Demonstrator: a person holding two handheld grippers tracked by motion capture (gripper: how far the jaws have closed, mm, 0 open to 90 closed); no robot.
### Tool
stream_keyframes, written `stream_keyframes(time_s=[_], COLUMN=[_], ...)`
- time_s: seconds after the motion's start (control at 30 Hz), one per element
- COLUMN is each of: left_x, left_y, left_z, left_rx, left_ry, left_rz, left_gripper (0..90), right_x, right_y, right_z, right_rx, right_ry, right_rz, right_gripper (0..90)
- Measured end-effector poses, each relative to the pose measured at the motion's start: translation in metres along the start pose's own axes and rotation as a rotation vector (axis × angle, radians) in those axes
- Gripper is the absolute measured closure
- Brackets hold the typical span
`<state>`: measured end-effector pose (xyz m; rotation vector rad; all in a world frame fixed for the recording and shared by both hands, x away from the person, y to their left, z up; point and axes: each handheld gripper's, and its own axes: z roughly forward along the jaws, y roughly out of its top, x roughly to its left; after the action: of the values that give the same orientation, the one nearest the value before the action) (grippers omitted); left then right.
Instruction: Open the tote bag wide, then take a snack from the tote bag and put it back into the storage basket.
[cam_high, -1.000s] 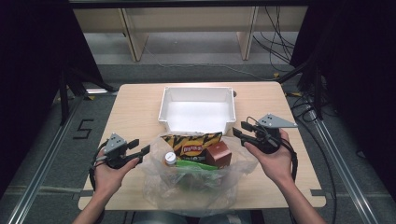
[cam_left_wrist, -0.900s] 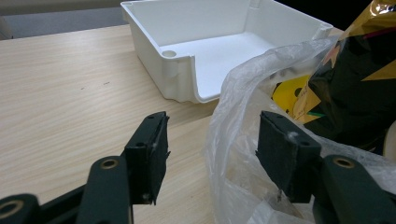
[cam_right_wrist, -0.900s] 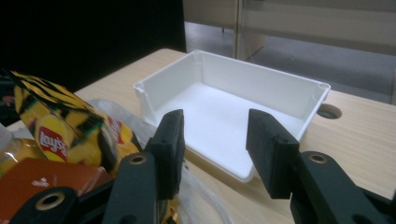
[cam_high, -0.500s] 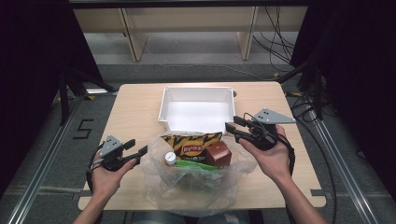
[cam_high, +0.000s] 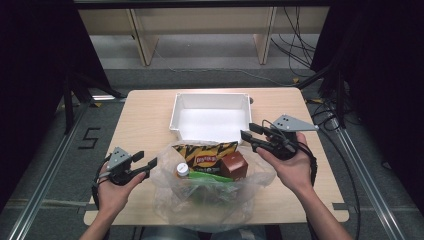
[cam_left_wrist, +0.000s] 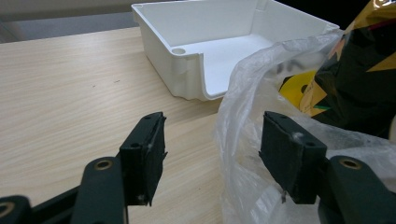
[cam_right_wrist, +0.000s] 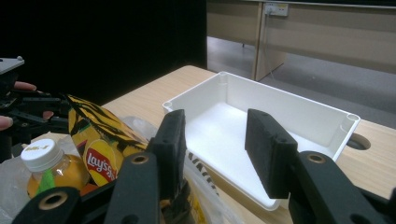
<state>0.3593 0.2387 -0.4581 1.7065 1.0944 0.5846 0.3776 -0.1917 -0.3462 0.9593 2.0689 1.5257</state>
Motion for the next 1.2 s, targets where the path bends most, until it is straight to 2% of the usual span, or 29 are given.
stream_keyframes(time_s=[0.07, 0.1, 0.23, 0.3, 0.33, 0.37, 0.43, 0.47, 0.5, 0.57, 0.63, 0.67, 0.73, 0.77, 0.8, 0.83, 0.9, 0.93, 1.07, 1.13, 1.2], left_x=[0.0, 0.0, 0.0, 0.001, 0.001, 0.001, 0.002, 0.003, 0.003, 0.003, 0.003, 0.003, 0.003, 0.003, 0.003, 0.003, 0.002, 0.003, 0.002, 0.001, 0.001], left_y=[0.0, 0.0, -0.001, -0.001, 0.0, 0.0, 0.001, 0.002, 0.004, 0.006, 0.008, 0.008, 0.008, 0.007, 0.007, 0.007, 0.007, 0.008, 0.008, 0.008, 0.008], left_z=[0.002, 0.003, 0.002, 0.002, 0.001, 0.0, 0.0, 0.0, 0.0, 0.001, 0.003, 0.004, 0.006, 0.007, 0.007, 0.007, 0.005, 0.005, 0.004, 0.004, 0.003], left_rx=[0.005, 0.006, 0.011, 0.006, 0.007, 0.004, -0.006, -0.009, -0.011, -0.024, -0.027, -0.029, -0.023, -0.023, -0.022, -0.023, -0.025, -0.026, -0.029, -0.03, -0.03], left_ry=[-0.003, -0.006, -0.008, -0.006, -0.002, 0.002, 0.004, 0.007, 0.01, 0.007, 0.001, -0.005, -0.013, -0.018, -0.019, -0.022, -0.012, -0.011, -0.002, 0.0, 0.0], left_rz=[-0.001, 0.002, 0.006, 0.008, 0.01, 0.01, 0.002, 0.003, 0.004, 0.003, 0.001, -0.001, 0.005, 0.012, 0.008, 0.008, -0.001, 0.002, -0.006, -0.001, -0.002], left_gripper=[40.2, 40.3, 40.4, 40.4, 40.4, 40.4, 40.4, 40.4, 40.3, 40.3, 40.3, 40.3, 40.3, 40.3, 40.3, 40.3, 40.3, 40.3, 40.3, 40.2, 40.2], right_x=[-0.002, -0.002, -0.005, -0.003, -0.003, -0.001, 0.0, 0.003, 0.002, 0.001, 0.001, 0.002, 0.0, 0.003, 0.003, 0.005, 0.005, 0.008, 0.014, 0.016, 0.017], right_y=[0.0, 0.0, -0.001, -0.001, -0.001, -0.001, -0.002, -0.003, -0.004, -0.004, -0.003, -0.003, -0.001, 0.0, 0.0, 0.001, 0.003, 0.004, 0.004, 0.003, 0.001], right_z=[-0.001, -0.002, -0.003, -0.003, -0.001, -0.002, -0.001, -0.001, -0.001, -0.001, -0.001, -0.002, -0.002, -0.002, -0.001, 0.0, 0.002, 0.004, 0.01, 0.014, 0.016], right_rx=[0.001, 0.002, -0.008, -0.001, -0.011, 0.0, 0.008, 0.018, 0.019, 0.017, 0.013, 0.014, 0.006, 0.023, 0.01, 0.014, 0.008, 0.014, 0.031, 0.043, 0.062], right_ry=[-0.013, -0.015, -0.033, -0.018, -0.02, -0.018, -0.01, 0.0, 0.008, 0.011, 0.01, 0.012, 0.012, 0.017, 0.031, 0.036, 0.041, 0.062, 0.078, 0.106, 0.106], right_rz=[-0.012, 0.006, -0.006, 0.01, -0.006, 0.008, -0.008, 0.015, 0.009, -0.005, 0.0, 0.019, 0.001, 0.023, 0.01, 0.021, -0.002, 0.016, -0.003, -0.003, -0.013], right_gripper=[58.3, 58.2, 58.2, 58.0, 57.9, 57.8, 57.6, 57.3, 57.2, 57.0, 56.7, 56.4, 56.0, 55.4, 55.2, 55.1, 54.9, 54.8, 54.2, 53.5, 52.6])
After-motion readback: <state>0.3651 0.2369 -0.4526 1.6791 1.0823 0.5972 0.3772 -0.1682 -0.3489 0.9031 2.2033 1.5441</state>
